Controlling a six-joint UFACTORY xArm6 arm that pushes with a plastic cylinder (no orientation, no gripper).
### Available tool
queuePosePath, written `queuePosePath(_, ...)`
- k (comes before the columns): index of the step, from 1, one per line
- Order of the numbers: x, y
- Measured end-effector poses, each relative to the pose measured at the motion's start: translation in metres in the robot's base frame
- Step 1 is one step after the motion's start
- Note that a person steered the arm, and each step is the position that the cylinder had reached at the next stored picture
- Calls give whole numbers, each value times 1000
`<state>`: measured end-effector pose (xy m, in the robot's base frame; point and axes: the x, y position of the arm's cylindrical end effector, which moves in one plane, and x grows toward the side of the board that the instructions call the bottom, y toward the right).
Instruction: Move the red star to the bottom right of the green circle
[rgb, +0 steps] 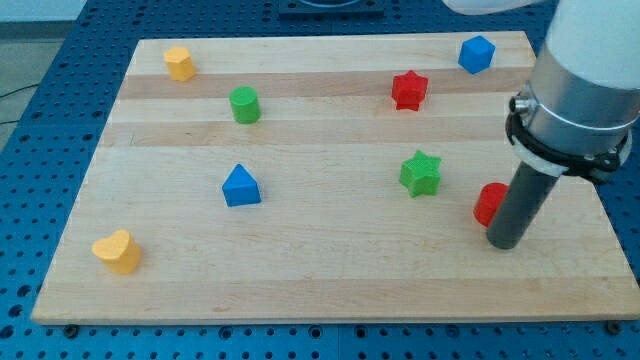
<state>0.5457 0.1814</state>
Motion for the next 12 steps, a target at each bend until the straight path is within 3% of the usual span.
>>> queuePosePath(1, -2, 40)
queuePosePath(4, -193, 53)
queuePosePath(5, -224, 25)
queuePosePath(6, -241, -5)
queuePosePath(12, -232, -34)
